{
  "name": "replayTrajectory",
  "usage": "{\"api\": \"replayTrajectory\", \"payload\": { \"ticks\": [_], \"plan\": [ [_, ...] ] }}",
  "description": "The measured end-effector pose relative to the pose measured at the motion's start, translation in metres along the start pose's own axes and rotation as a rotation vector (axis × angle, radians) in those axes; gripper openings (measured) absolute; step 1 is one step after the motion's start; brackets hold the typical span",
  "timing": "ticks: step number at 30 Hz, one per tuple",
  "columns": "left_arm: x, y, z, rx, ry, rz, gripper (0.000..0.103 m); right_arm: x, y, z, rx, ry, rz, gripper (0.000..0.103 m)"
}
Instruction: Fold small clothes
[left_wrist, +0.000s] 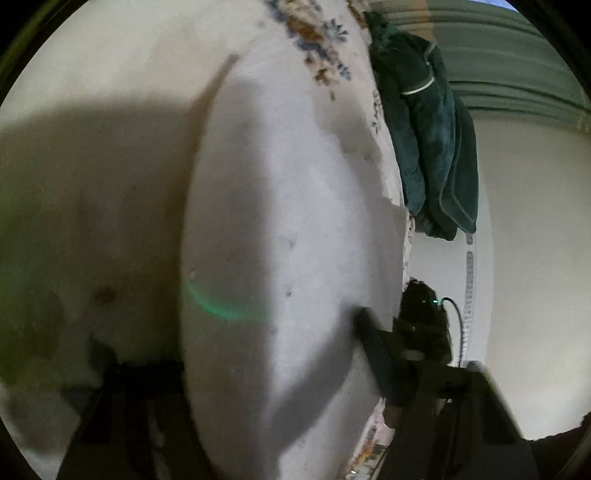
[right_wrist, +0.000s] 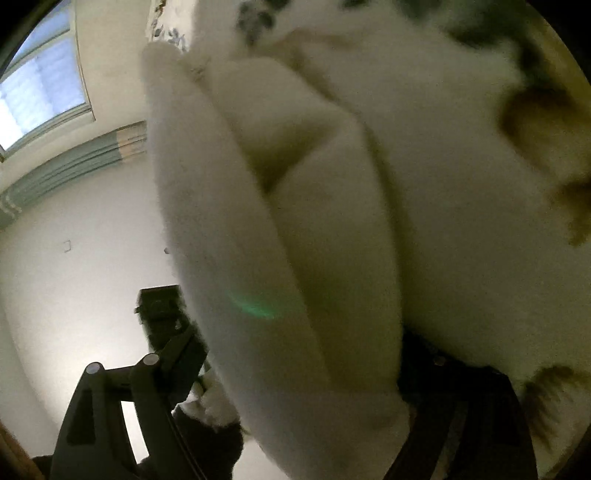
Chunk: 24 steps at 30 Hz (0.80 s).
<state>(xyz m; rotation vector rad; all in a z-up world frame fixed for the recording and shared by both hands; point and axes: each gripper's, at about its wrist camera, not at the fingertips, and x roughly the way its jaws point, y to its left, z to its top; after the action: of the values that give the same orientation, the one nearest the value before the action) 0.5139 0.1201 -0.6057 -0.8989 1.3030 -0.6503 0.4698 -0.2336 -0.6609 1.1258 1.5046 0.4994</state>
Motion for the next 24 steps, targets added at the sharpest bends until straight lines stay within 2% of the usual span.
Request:
{"api": "replayTrajectory", "payload": {
  "ticks": [1,4,6,10,14,17,21,24],
  "plan": [
    [-0.004,-0.005,0.002,0.014,-0.019,0.004,0.029,0.000,0.004,-0.001,-0.013,-0.008,-0.006,0.050],
    [-0.020,-0.025,0.010,0.059,-0.058,0.023,0.026,-0.007,0.026,-0.005,-0.050,-0.052,-0.028,0.042],
    [-0.031,-0.041,0.021,0.095,-0.079,0.024,0.026,-0.012,0.049,-0.008,-0.091,-0.070,-0.043,0.041],
    [-0.060,-0.076,0.064,0.163,-0.136,0.005,0.026,-0.033,0.105,0.006,-0.166,-0.129,0.001,0.040],
    [-0.087,-0.108,0.125,0.224,-0.209,0.013,0.026,-0.043,0.178,0.048,-0.252,-0.187,0.038,0.040],
    [-0.102,-0.121,0.174,0.259,-0.262,0.031,0.027,-0.038,0.217,0.084,-0.302,-0.216,0.046,0.040],
    [-0.104,-0.108,0.228,0.269,-0.295,0.061,0.028,-0.014,0.251,0.136,-0.345,-0.245,0.041,0.040],
    [-0.082,-0.072,0.256,0.226,-0.254,0.108,0.030,0.014,0.243,0.168,-0.317,-0.241,0.003,0.040]
  ]
}}
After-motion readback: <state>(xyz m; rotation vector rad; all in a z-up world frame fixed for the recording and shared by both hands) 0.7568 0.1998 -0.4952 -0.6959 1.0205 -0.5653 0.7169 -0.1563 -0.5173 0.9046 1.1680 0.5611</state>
